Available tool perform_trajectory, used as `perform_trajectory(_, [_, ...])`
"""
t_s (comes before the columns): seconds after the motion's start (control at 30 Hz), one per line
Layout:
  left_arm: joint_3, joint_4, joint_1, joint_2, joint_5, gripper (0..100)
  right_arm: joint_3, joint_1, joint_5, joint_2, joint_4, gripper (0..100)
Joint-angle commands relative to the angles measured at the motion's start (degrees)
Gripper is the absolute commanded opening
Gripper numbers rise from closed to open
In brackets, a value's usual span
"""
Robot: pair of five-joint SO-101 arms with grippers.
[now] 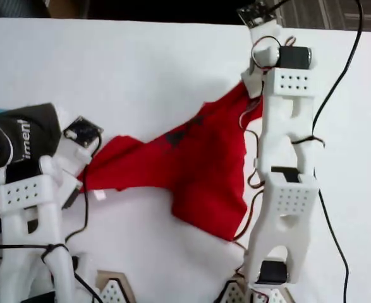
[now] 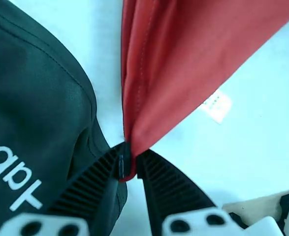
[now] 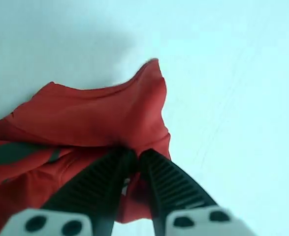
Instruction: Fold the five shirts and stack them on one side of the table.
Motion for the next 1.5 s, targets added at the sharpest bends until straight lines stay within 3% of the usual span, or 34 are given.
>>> perform_trajectory(0.0, [-0.22,-0.62,-0.44,-1.14,-0.09,3,-2.73,0.84,0.35,-0.57,0.31,6.3])
perform_trajectory(0.17, [-0.22,-0.62,-0.35,-1.14,-0.09,3,-3.08,1.8,0.44,-1.89,5.67,33.5])
perform_trajectory(0.33, [-0.66,-0.62,-0.26,-1.14,-0.09,3,1.58,4.0,0.18,-7.78,5.93,26.9])
perform_trajectory(0.43, [-0.75,-0.7,-0.18,-1.23,-0.09,3,13.01,4.35,0.53,-15.52,6.02,24.3])
perform_trajectory(0.8, [-0.66,-2.37,-0.18,-1.14,0.0,3,79.91,-6.81,13.98,-59.38,0.31,24.3])
perform_trajectory(1.03, [-0.66,-2.37,-0.18,-1.14,0.0,3,113.05,-17.63,14.51,-78.73,-9.01,24.1])
perform_trajectory(1.47, [-0.31,-1.93,-0.18,-1.14,0.0,3,115.87,-22.02,18.11,-68.53,-13.85,24.4])
